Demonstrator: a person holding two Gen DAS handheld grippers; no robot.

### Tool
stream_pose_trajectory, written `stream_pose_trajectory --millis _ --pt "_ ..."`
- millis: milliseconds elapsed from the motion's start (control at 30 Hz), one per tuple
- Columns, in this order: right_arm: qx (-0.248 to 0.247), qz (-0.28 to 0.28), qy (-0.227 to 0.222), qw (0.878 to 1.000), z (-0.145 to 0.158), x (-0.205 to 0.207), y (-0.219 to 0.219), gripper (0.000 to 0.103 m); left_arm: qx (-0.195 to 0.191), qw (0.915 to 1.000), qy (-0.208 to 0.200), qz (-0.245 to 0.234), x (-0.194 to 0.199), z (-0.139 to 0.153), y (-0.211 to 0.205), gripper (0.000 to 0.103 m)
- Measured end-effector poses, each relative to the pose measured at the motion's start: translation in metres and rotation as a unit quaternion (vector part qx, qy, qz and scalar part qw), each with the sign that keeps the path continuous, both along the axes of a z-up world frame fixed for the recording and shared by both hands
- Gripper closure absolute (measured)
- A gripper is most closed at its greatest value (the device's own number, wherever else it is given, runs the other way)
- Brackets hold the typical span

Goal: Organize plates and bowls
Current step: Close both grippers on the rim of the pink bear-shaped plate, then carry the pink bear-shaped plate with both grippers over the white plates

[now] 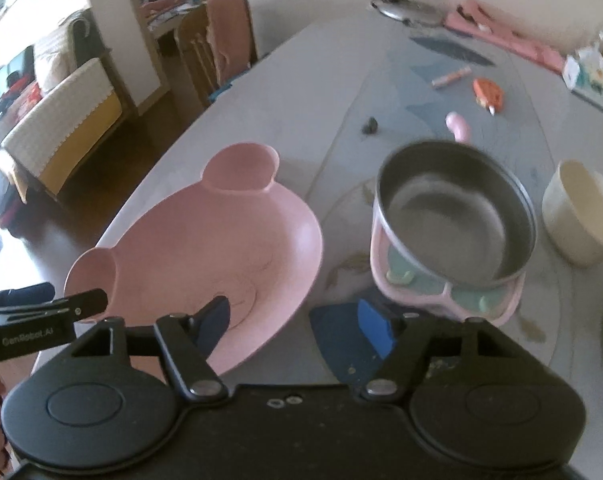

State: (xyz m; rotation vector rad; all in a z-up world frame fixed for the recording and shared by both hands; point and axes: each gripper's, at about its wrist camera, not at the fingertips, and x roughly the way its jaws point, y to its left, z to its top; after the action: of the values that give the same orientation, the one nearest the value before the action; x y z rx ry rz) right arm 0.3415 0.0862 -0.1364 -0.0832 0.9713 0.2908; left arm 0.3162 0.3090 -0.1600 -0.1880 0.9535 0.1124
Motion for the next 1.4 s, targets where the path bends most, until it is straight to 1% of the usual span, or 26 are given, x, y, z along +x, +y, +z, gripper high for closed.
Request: stream_pose_trajectory --millis 133,200,233,300,333,400,467,500,533,567,600,700,733,767,900,1100,1267,1400 --pt "-0.003 -0.009 0.015 1.000 -0.009 0.005 0.002 0.042 -0.008 0.9999 0.006 0.004 0.003 -0.003 0.005 0.039" --pt "0.002 -0.019 0.024 1.000 -0.014 0.009 0.002 0.045 -0.015 0.9998 0.007 0.010 0.004 -0.004 0.009 0.050" --pt "0.004 -0.022 0.028 0.999 -0.016 0.011 0.001 0.046 -0.020 0.9997 0.009 0.012 0.004 -0.004 0.011 0.053" --pt "0.008 -0.028 0.036 0.999 -0.020 0.014 0.001 0.050 -0.027 0.9994 0.013 0.018 0.005 -0.006 0.014 0.062" --pt "0.010 -0.030 0.039 0.999 -0.021 0.015 0.001 0.053 -0.029 0.9993 0.015 0.020 0.005 -0.007 0.016 0.063" --pt "0.017 -0.036 0.047 0.998 -0.023 0.018 -0.001 0.056 -0.035 0.9989 0.018 0.025 0.006 -0.009 0.020 0.071" --pt "0.027 -0.044 0.056 0.997 -0.026 0.019 -0.002 0.062 -0.043 0.9985 0.022 0.026 0.008 -0.010 0.022 0.073" --pt "0.030 -0.047 0.060 0.997 -0.027 0.019 -0.003 0.064 -0.046 0.9983 0.023 0.026 0.008 -0.010 0.023 0.078" --pt "0.036 -0.050 0.063 0.996 -0.027 0.020 -0.004 0.067 -0.048 0.9983 0.024 0.024 0.009 -0.010 0.023 0.080" --pt "0.041 -0.054 0.064 0.996 -0.028 0.020 -0.006 0.070 -0.051 0.9982 0.025 0.022 0.009 -0.011 0.023 0.084" --pt "0.046 -0.055 0.066 0.995 -0.028 0.021 -0.005 0.072 -0.053 0.9980 0.027 0.022 0.009 -0.011 0.023 0.087" --pt "0.054 -0.051 0.067 0.995 -0.028 0.021 -0.004 0.081 -0.055 0.9979 0.027 0.019 0.009 -0.011 0.023 0.093" --pt "0.056 -0.049 0.066 0.995 -0.027 0.020 -0.003 0.086 -0.053 0.9981 0.027 0.018 0.009 -0.011 0.022 0.093" --pt "0.054 -0.047 0.065 0.995 -0.026 0.019 -0.002 0.088 -0.051 0.9982 0.027 0.018 0.008 -0.011 0.021 0.093" --pt "0.046 -0.038 0.061 0.996 -0.023 0.014 0.001 0.088 -0.049 0.9983 0.029 0.016 0.009 -0.010 0.020 0.093" --pt "0.037 -0.016 0.035 0.999 -0.013 0.000 -0.001 0.088 -0.045 0.9986 0.025 0.013 0.001 -0.004 0.017 0.093" --pt "0.038 -0.013 0.034 0.999 -0.008 -0.012 -0.008 0.088 -0.046 0.9986 0.022 0.011 -0.014 0.002 0.011 0.093" --pt "0.044 -0.007 0.027 0.999 0.000 -0.028 -0.021 0.088 -0.046 0.9989 0.013 -0.001 -0.033 0.013 0.000 0.093"
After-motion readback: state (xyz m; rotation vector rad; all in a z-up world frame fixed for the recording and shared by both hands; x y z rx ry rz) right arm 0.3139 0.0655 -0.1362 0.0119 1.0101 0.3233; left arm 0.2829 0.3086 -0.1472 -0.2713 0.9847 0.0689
